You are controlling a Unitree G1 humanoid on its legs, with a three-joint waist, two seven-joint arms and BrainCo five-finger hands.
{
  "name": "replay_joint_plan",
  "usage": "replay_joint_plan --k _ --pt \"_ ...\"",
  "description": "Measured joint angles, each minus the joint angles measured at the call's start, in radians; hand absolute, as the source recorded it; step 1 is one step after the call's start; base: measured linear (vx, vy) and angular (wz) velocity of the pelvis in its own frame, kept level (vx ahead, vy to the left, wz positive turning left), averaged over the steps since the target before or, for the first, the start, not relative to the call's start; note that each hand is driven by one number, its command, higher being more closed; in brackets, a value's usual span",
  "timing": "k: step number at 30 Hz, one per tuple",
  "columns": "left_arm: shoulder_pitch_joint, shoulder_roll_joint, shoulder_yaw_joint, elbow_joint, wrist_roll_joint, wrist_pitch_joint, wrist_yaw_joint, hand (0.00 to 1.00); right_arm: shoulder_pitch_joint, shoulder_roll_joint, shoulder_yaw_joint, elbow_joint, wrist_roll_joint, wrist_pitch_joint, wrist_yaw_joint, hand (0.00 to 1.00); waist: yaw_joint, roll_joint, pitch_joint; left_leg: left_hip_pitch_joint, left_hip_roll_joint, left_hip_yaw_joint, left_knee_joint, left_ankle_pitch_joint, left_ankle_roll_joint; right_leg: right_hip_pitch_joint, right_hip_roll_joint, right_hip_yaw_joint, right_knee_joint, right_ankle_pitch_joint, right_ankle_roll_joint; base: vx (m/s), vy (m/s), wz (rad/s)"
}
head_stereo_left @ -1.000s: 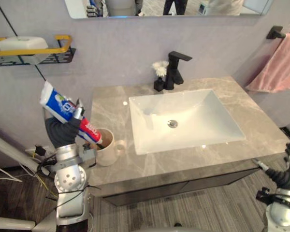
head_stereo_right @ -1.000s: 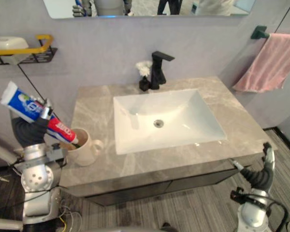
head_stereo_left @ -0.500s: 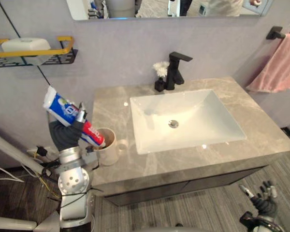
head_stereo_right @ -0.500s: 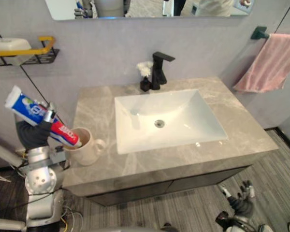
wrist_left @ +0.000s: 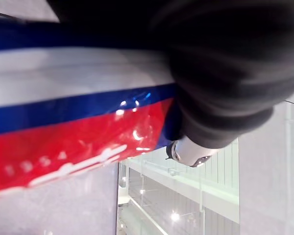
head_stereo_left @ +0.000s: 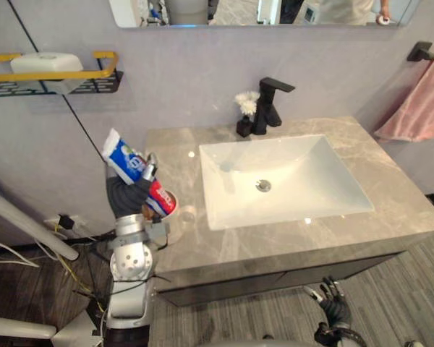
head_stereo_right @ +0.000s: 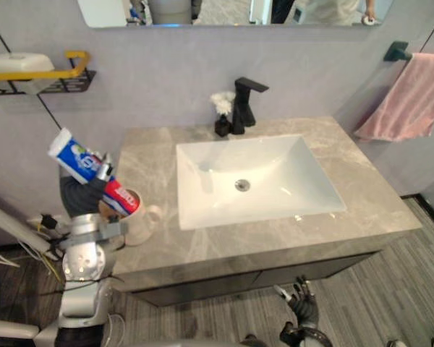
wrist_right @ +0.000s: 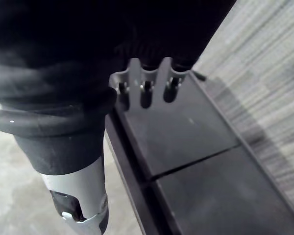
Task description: Organize washtable
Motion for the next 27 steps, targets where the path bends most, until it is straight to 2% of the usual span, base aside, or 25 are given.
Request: replay_joint_plan --k 6,7,11,19,27 --pt "-0.047 0.020 -0.049 0.072 0.004 0.001 0.001 1.00 -0.039 -0.030 0.072 0.128 0.002 0.013 0.012 0.00 0.017 -0.005 -0.003 -0.015 0.001 -0.013 0.013 0.001 0.000 0.003 0.000 -0.009 -0.012 0.000 0.000 0.00 -0.028 0.07" --pt "-0.047 0.023 -0.062 0.083 0.006 0.007 0.000 0.00 -0.045 -0.032 0.073 0.149 0.002 0.014 0.017 0.00 0.021 -0.005 -0.003 -0.016 0.001 -0.016 0.014 0.001 0.000 0.004 0.000 -0.010 -0.012 0.000 0.000 -0.02 -0.029 0.06" --pt "-0.047 0.035 -0.093 0.110 0.012 0.012 0.001 0.00 -0.054 -0.052 0.101 0.187 0.003 0.016 0.025 0.00 0.024 -0.009 -0.004 -0.021 0.000 -0.023 0.018 0.001 0.000 0.004 -0.001 -0.012 -0.012 0.000 0.000 -0.03 -0.022 0.05" --pt "-0.078 0.049 -0.098 0.109 0.014 0.014 0.002 0.00 -0.064 -0.058 0.115 0.240 0.006 0.016 0.026 0.00 0.026 -0.033 -0.015 -0.030 0.000 -0.035 0.031 0.001 0.000 0.002 -0.003 -0.027 -0.012 -0.001 0.000 -0.04 -0.020 0.04" --pt "-0.083 0.058 -0.098 0.097 0.015 0.013 0.004 0.00 -0.066 -0.067 0.117 0.250 0.030 0.016 0.027 0.00 0.026 -0.041 -0.019 -0.035 -0.001 -0.043 0.031 0.003 0.001 0.002 -0.003 -0.038 -0.012 -0.001 0.000 -0.01 -0.013 0.02"
